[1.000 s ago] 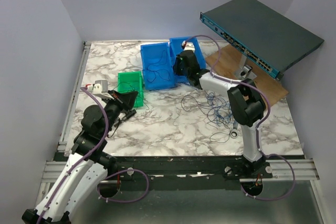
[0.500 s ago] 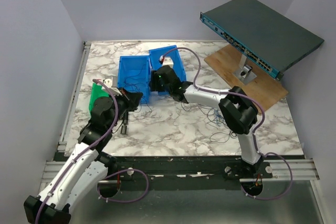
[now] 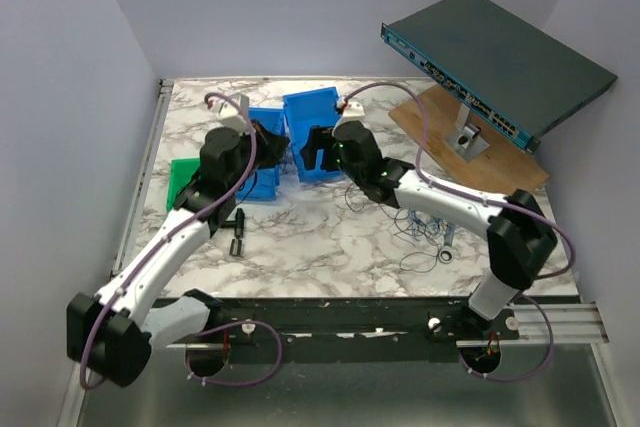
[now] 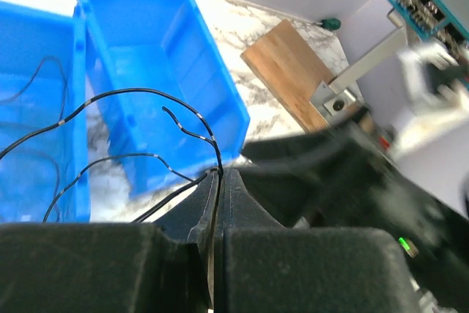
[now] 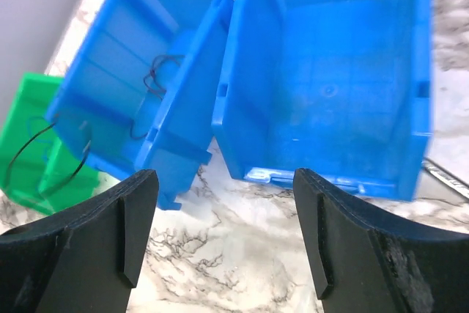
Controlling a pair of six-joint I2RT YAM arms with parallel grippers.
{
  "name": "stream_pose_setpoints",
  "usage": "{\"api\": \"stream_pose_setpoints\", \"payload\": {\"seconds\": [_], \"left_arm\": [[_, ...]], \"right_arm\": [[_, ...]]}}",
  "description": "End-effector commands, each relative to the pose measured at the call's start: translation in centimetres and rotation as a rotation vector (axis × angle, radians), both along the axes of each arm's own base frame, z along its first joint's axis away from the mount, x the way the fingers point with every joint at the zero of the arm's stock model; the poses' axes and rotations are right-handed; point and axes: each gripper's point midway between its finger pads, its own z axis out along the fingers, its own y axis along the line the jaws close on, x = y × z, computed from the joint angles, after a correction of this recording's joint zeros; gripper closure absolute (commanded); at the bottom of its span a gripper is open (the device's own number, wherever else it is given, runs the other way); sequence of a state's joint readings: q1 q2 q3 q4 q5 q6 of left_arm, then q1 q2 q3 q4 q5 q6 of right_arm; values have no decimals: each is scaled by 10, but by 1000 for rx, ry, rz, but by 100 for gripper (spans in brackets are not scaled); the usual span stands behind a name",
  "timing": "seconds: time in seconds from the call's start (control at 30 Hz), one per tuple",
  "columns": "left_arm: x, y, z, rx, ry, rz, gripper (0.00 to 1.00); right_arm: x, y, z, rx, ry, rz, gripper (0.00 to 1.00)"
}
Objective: Untangle the cables
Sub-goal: Move the bin to the center of the board, then place the cable in the bin.
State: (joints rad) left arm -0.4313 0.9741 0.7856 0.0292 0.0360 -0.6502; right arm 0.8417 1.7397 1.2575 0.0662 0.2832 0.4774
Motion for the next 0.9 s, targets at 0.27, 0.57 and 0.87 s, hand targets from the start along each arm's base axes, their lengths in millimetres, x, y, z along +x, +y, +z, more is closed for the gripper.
{"api": "stream_pose_setpoints", "payload": {"seconds": [0.27, 0.57, 0.87], "left_arm": [[131, -74, 9, 49, 81, -150, 73], [130, -48, 15, 167, 177, -82, 6], [31, 78, -10, 314, 287, 375, 13]], "right_arm": [[-10, -117, 54, -1, -140, -235, 17], [-17, -127, 45, -23, -117, -212, 17], [-25, -69, 6, -26, -7, 77, 20]]}}
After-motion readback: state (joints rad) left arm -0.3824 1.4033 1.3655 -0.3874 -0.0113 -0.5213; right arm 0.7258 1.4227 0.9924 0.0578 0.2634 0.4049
